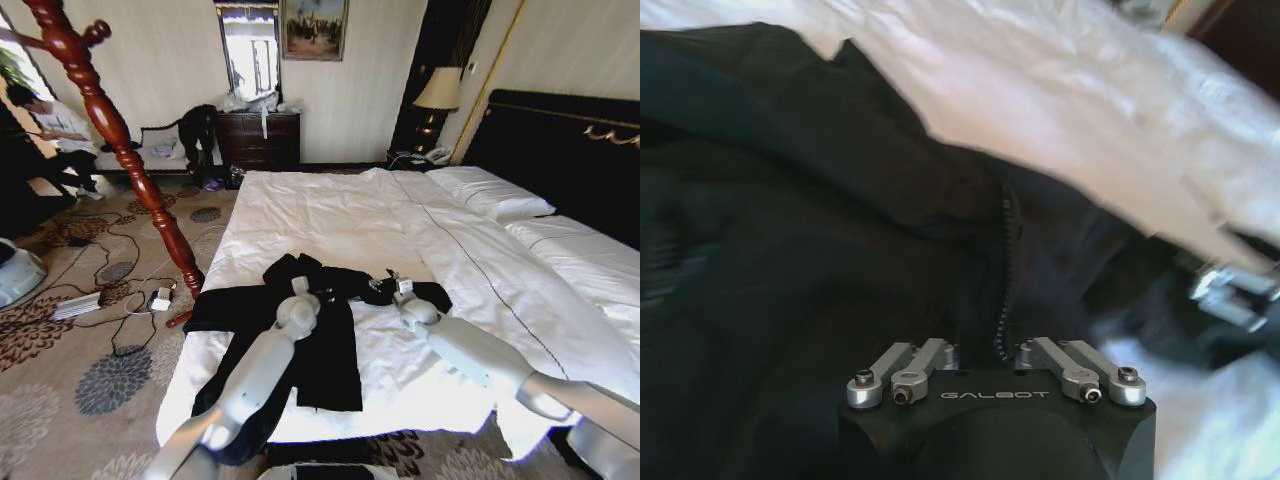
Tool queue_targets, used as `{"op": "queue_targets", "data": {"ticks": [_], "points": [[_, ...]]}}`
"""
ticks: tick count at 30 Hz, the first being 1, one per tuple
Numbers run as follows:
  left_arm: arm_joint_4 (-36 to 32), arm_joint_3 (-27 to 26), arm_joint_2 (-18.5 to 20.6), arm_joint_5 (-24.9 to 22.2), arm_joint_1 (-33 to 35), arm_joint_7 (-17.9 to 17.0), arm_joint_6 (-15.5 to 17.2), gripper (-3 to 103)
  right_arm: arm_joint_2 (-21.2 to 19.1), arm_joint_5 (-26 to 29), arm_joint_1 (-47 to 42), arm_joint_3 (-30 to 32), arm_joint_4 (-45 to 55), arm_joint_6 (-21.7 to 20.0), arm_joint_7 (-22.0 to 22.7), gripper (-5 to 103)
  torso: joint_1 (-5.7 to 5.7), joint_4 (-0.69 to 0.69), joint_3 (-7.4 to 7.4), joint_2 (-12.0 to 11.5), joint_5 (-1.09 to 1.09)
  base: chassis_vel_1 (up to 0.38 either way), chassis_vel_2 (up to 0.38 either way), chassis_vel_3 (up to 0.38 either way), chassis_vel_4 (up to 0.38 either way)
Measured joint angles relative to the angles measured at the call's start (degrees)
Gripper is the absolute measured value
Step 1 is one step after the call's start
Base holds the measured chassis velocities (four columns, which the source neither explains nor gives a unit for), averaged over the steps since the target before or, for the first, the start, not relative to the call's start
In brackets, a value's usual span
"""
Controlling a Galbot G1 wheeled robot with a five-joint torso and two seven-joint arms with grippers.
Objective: Pick up the clothes from the bed and hang them on the clothes hanger.
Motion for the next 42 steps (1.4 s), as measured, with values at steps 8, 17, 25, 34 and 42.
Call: {"op": "queue_targets", "data": {"ticks": [8,17,25,34,42], "points": [[-8.3,0.1,14.5,9.5,-3.0,1.6,2.2,62,-3.1,-0.6,-3.4,3.7,3.6,-0.7,1.2,100,-0.01,0.00,0.00,0.0,0.00,0.000,0.000,0.000,0.000],[3.5,1.4,17.4,5.7,-15.9,6.9,6.7,94,-5.7,-0.6,-6.0,7.1,7.7,-1.9,2.8,100,0.00,0.02,0.01,0.0,-0.01,0.000,0.000,0.000,0.000],[7.9,11.2,19.0,5.6,-21.4,15.3,6.8,100,-5.0,-1.2,-7.8,10.3,8.7,-2.5,3.5,100,0.00,-0.01,0.01,0.0,0.01,0.000,0.000,0.000,0.000],[12.9,20.8,19.0,6.7,-26.5,22.2,6.7,100,-2.0,-2.9,-8.8,14.2,6.8,-2.6,2.8,100,0.00,0.01,0.01,0.0,0.02,0.000,0.000,0.000,0.000],[23.0,24.4,15.5,9.2,-30.9,27.5,6.6,100,-0.7,-4.0,-10.9,16.9,7.6,-2.5,2.2,100,0.00,0.00,0.01,0.0,0.02,0.000,0.000,0.000,0.000]]}}
